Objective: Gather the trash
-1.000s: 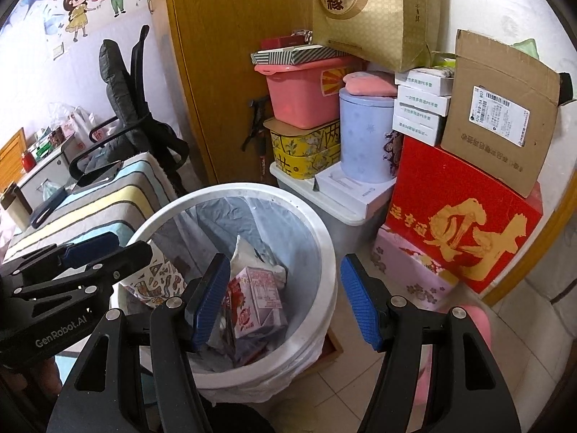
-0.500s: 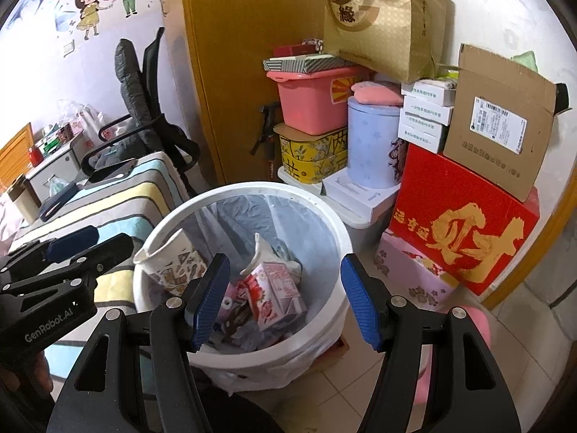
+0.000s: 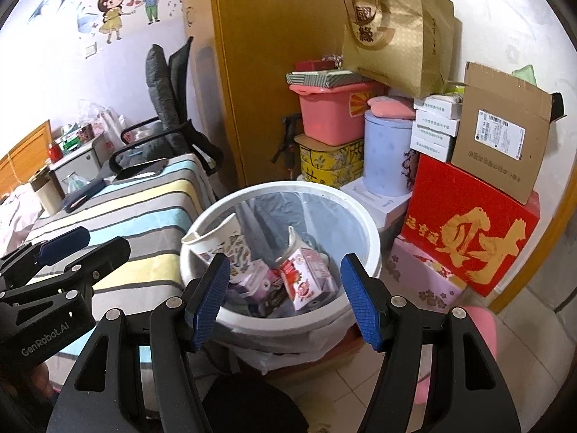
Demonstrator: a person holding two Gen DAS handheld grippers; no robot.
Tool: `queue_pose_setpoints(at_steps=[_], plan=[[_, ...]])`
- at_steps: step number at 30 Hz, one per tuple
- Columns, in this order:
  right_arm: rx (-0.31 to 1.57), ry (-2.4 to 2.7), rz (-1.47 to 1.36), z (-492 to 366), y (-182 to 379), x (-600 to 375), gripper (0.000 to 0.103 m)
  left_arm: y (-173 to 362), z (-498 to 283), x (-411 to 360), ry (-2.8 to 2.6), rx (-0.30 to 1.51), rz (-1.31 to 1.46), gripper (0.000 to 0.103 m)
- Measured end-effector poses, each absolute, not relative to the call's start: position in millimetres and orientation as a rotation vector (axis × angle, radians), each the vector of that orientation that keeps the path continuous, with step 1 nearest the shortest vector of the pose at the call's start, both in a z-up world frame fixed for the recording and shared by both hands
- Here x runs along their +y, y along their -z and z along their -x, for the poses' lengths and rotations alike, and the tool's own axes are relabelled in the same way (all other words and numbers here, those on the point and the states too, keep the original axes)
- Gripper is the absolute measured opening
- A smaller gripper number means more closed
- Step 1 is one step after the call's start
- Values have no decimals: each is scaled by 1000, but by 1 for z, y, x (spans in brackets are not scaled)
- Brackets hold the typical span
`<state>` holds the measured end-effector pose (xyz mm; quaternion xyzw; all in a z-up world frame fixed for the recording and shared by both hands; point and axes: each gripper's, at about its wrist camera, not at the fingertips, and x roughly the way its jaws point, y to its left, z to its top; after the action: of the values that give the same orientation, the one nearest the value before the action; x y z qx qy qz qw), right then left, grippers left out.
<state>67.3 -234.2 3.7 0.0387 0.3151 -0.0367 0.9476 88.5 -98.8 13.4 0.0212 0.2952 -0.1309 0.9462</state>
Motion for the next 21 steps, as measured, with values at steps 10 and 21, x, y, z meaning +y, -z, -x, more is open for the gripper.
queue_pose_setpoints(at_steps=[10,21], plan=[[627,72,-63,-53,-2,-220,65,-11,-71,-87,243,577,-33,68],[614,82,-78,-48,-2,-218,65,-13,-66,-85,243,565,-36,68]])
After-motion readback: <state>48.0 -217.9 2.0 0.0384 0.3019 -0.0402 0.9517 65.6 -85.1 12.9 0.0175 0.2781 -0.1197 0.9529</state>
